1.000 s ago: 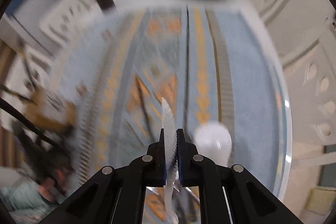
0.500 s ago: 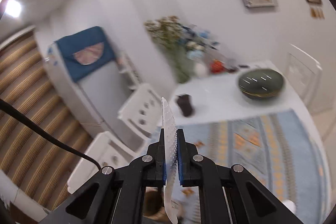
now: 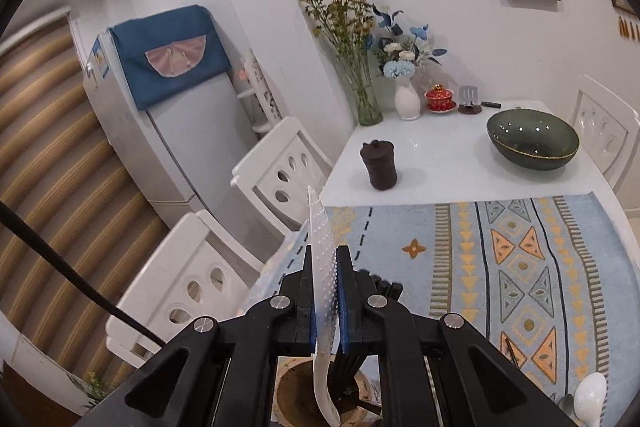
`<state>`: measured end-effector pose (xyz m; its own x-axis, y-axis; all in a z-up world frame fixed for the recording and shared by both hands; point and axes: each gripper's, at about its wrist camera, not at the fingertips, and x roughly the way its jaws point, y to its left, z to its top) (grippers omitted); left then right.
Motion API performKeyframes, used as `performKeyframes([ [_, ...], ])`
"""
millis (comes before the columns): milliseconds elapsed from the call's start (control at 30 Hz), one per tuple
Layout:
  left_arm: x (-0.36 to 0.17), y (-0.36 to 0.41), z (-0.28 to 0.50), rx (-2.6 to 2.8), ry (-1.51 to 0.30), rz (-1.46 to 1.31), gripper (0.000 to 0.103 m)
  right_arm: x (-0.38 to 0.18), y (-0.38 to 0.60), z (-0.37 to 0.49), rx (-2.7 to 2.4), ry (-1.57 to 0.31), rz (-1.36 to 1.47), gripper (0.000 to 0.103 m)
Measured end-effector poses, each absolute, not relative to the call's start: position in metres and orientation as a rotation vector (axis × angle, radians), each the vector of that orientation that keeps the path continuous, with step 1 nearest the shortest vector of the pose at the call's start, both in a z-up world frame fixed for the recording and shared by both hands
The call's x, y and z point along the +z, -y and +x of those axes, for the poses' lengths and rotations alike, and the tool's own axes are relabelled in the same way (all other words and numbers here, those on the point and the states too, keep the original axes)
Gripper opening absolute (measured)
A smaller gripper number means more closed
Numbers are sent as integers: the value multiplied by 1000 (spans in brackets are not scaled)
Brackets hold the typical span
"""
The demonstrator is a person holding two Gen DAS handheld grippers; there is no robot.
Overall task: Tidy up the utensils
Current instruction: 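Lift the white spoon with the right gripper over the wooden holder, then lower the white spoon into the holder and open the right gripper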
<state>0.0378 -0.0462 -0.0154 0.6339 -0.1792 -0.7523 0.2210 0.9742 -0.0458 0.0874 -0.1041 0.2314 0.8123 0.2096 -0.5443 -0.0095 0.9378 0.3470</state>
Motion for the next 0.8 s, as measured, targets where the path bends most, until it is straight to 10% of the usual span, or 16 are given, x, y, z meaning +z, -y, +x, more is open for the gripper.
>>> performKeyframes([
  [800, -15, 46, 38, -229, -858, 50, 94, 218, 102, 91, 91, -643, 346, 7],
])
